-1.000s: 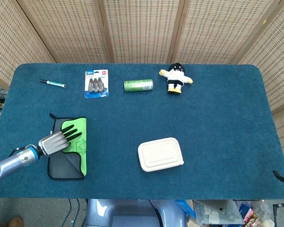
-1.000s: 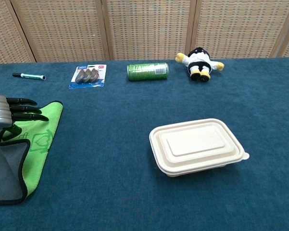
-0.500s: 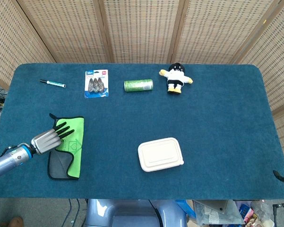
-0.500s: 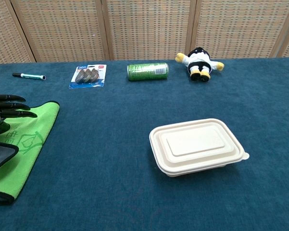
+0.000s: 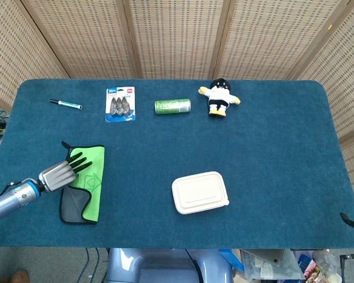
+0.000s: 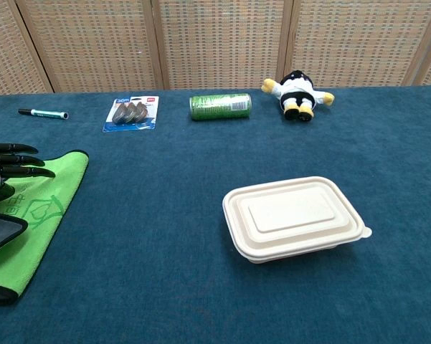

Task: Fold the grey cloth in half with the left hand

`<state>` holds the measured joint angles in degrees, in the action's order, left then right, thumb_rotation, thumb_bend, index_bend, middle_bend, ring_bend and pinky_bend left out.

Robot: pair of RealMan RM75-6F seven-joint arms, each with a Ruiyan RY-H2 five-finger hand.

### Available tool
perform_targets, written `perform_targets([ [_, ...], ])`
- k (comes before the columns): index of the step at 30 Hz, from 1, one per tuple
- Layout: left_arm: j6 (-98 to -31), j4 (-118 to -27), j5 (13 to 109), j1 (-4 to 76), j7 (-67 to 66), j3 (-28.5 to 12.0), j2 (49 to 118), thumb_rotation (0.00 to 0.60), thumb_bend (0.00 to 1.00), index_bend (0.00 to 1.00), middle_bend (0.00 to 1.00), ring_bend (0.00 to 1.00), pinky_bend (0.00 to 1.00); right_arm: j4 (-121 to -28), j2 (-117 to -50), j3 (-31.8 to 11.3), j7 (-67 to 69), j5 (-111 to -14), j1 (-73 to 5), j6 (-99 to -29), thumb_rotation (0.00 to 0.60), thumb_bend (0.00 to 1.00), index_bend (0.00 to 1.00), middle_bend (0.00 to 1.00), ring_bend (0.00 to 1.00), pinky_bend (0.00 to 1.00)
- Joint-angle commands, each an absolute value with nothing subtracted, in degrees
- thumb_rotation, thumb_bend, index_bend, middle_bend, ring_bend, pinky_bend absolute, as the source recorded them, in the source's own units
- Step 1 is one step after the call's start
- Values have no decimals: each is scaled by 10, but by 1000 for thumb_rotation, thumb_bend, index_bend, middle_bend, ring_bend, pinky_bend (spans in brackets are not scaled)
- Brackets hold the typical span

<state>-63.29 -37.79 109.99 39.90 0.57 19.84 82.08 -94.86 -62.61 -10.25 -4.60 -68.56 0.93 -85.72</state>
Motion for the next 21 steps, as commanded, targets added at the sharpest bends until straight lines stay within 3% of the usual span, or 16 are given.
perform_targets([
  [1,-634,-376,1099,397,5,198,820,600,498,622,0,0,0,-948,-626,-103,-46,-685,9,-857,600,0,0,0,0,0],
  [11,-637,-367,1101,392,7,200,821,600,499,623,0,0,0,-950,-626,-102,-47,-687,9,-858,600,0,0,0,0,0],
  [14,-639,-367,1101,392,5,199,822,600,499,566,0,0,0,-950,-626,-101,-47,-688,9,-858,600,0,0,0,0,0],
  [17,-638,-365,1102,391,-1,199,823,600,499,325,0,0,0,-951,-626,-102,-47,-688,10,-859,600,0,0,0,0,0],
  [19,-638,-363,1103,390,-5,200,823,600,490,95,0,0,0,-951,-625,-102,-46,-688,10,-859,600,0,0,0,0,0],
  [21,-639,-363,1104,388,-11,200,822,600,442,5,0,0,0,-951,-625,-102,-45,-688,10,-859,600,0,0,0,0,0],
])
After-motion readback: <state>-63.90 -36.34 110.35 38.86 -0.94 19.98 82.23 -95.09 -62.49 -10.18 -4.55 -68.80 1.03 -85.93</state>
